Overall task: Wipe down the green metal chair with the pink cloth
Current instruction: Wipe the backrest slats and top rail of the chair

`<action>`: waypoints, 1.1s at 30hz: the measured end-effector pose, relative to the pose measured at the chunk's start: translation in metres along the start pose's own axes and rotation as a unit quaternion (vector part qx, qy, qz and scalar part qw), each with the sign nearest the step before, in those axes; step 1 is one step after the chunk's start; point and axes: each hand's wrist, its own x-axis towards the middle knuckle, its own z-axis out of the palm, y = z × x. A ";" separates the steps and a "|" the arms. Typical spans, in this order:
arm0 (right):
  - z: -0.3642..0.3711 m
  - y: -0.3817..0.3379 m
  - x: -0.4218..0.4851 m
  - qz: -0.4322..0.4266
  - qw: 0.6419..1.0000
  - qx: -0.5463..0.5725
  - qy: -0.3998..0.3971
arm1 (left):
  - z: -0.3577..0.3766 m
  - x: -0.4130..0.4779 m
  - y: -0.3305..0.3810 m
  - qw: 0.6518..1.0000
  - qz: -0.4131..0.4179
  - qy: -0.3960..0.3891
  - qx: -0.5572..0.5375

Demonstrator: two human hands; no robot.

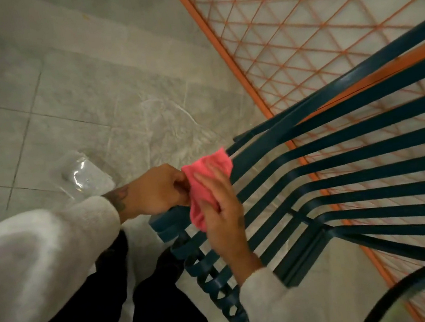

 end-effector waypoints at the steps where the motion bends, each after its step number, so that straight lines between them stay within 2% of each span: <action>1: 0.002 -0.005 -0.010 0.013 0.999 0.048 0.013 | 0.000 -0.001 0.000 1.000 0.001 0.001 -0.001; 2: 0.002 -0.008 -0.017 0.063 0.989 0.118 0.056 | 0.001 -0.002 0.000 1.000 0.000 0.000 -0.005; 3: -0.001 -0.010 -0.023 0.127 0.964 0.198 0.121 | 0.001 -0.002 -0.001 1.000 -0.003 0.000 -0.010; 5: -0.006 -0.006 -0.029 0.240 0.867 0.359 0.249 | 0.001 -0.002 -0.002 1.000 -0.014 -0.003 -0.024; 6: -0.005 -0.001 -0.031 0.278 0.816 0.422 0.281 | 0.000 -0.002 -0.002 0.999 -0.022 -0.005 -0.039; 7: -0.003 0.003 -0.031 0.306 0.774 0.473 0.290 | 0.000 -0.002 0.000 0.998 -0.030 -0.009 -0.059; 8: 0.001 0.008 -0.029 0.331 0.748 0.507 0.273 | -0.002 -0.001 0.002 0.996 -0.037 -0.012 -0.079; 12: 0.016 0.012 -0.017 0.392 0.700 0.586 0.112 | -0.003 -0.002 0.003 0.992 -0.060 -0.007 -0.107; 14: 0.006 0.015 -0.004 0.379 0.708 0.591 0.077 | 0.000 -0.001 0.003 0.994 -0.050 0.002 -0.096; 17: -0.028 0.027 0.025 0.364 0.774 0.515 0.060 | 0.001 -0.002 0.001 0.996 -0.040 -0.004 -0.077; 19: -0.055 0.036 0.050 0.337 0.800 0.496 0.032 | 0.001 -0.004 -0.002 0.996 -0.036 -0.018 -0.078; 22: -0.100 0.048 0.087 0.304 0.807 0.505 0.040 | 0.001 -0.006 -0.006 0.997 -0.025 -0.022 -0.073; 24: -0.129 0.051 0.113 0.281 0.817 0.496 0.087 | 0.001 -0.006 -0.007 0.997 -0.025 -0.021 -0.074; 26: -0.152 0.052 0.137 0.265 0.804 0.509 0.156 | 0.003 -0.006 -0.008 0.996 -0.028 -0.017 -0.077; 28: -0.166 0.046 0.153 0.274 0.811 0.484 0.183 | 0.002 -0.006 -0.007 0.997 -0.027 -0.015 -0.077; 31: -0.159 0.047 0.144 0.280 0.843 0.431 0.160 | 0.002 -0.008 -0.002 0.996 -0.030 -0.018 -0.083; 33: -0.128 0.051 0.115 0.276 0.848 0.436 0.121 | 0.001 -0.008 -0.001 0.997 -0.030 -0.018 -0.067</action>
